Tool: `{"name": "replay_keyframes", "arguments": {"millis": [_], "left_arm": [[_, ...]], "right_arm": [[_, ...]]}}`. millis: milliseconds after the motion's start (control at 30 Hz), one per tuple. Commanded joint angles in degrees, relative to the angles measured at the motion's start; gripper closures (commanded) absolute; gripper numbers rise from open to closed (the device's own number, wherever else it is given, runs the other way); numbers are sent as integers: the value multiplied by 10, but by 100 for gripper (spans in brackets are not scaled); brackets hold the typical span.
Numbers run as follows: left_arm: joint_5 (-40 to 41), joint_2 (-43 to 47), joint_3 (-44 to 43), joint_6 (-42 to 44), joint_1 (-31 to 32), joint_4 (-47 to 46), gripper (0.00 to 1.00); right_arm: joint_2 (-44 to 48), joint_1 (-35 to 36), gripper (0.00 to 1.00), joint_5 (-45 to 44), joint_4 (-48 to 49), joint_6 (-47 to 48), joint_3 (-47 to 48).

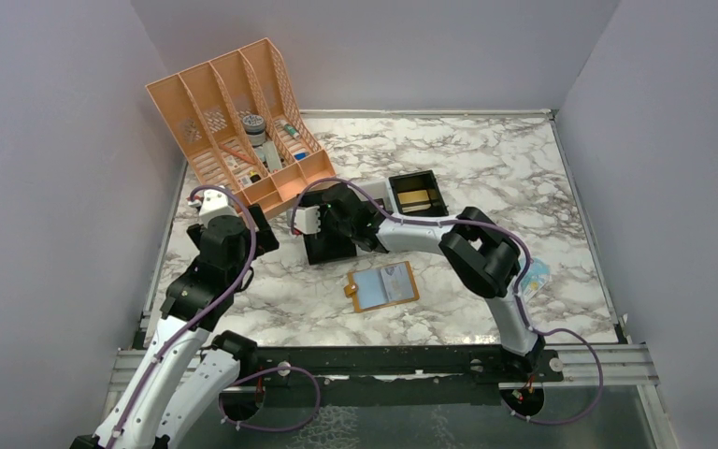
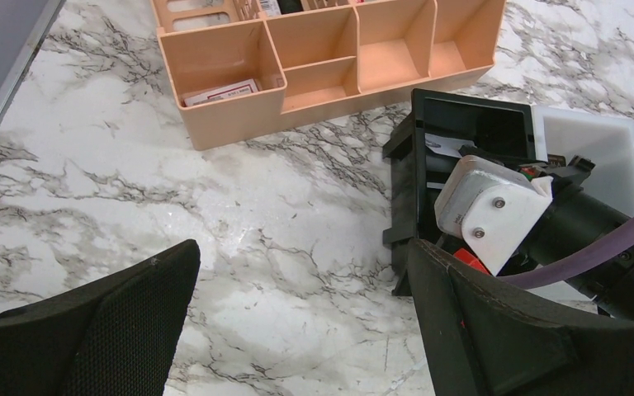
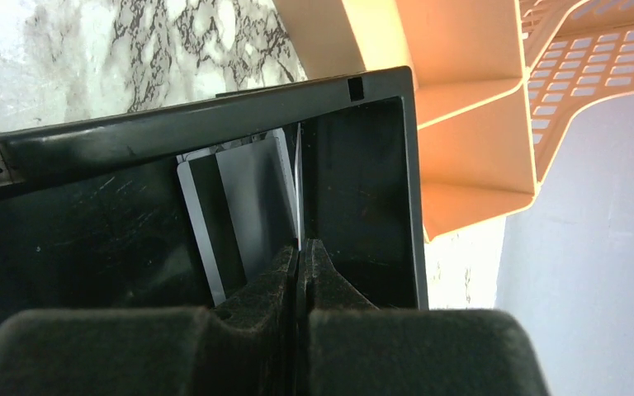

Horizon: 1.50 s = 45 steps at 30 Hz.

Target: Take the credit cards out of the card holder

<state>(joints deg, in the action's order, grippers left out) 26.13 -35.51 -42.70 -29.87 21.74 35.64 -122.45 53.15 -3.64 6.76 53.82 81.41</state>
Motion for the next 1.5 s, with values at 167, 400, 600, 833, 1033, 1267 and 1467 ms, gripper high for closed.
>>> {"name": "replay_keyframes", "arguments": {"millis": [167, 400, 600, 833, 1033, 1267, 1467], "left_arm": [[10, -8, 2, 5, -4, 5, 1], [9, -10, 2, 4, -3, 4, 1], [7, -12, 2, 4, -3, 4, 1], [4, -12, 2, 4, -3, 4, 1], [2, -15, 2, 4, -4, 4, 1], [0, -15, 2, 3, -4, 4, 1], [-1, -17, 2, 4, -4, 4, 1]], "right_arm": [[-21, -8, 97, 35, -41, 31, 35], [-15, -12, 81, 67, -78, 40, 39], [-7, -13, 76, 75, -88, 38, 34], [8, -14, 71, 84, -95, 27, 34], [20, -15, 70, 92, -79, 6, 28], [36, -15, 70, 104, -65, -11, 15], [55, -15, 68, 120, -57, -29, 3]]}}
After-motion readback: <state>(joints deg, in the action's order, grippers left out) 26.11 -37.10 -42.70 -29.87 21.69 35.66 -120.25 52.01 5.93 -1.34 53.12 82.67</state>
